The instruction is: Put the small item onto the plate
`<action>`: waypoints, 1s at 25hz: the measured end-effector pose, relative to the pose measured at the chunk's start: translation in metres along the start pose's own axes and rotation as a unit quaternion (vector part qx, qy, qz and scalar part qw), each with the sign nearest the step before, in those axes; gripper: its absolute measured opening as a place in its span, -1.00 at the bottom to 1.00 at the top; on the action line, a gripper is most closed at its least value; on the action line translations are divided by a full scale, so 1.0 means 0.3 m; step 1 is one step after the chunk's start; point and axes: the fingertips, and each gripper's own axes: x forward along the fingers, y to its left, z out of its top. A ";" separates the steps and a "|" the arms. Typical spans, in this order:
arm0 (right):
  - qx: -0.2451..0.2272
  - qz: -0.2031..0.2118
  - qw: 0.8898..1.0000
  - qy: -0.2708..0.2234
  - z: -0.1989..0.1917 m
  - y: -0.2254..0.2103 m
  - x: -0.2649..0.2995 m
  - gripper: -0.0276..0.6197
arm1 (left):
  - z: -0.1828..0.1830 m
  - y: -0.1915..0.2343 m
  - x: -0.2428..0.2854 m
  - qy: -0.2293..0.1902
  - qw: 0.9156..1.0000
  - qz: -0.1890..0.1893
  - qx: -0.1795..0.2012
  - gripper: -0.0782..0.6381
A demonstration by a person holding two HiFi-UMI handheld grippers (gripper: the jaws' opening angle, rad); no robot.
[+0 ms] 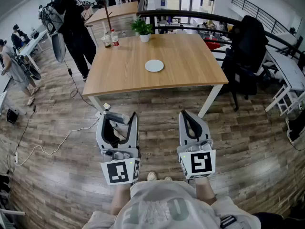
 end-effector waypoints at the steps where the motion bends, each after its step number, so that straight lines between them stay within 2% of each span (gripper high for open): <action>1: -0.001 -0.001 1.000 0.000 0.001 0.003 0.007 -0.86 | -0.001 0.005 0.002 -0.001 1.000 -0.002 -0.001 0.13; 8: -0.004 -0.006 1.000 -0.004 0.010 0.032 0.033 -0.86 | -0.009 0.042 -0.007 -0.007 1.000 -0.012 0.000 0.13; 15: -0.003 -0.001 1.000 -0.013 0.012 0.100 0.079 -0.86 | -0.034 0.127 -0.008 -0.009 1.000 -0.006 -0.002 0.13; 25: 0.001 0.003 1.000 0.013 -0.043 0.188 0.197 -0.86 | -0.107 0.299 0.034 -0.004 1.000 0.003 -0.021 0.13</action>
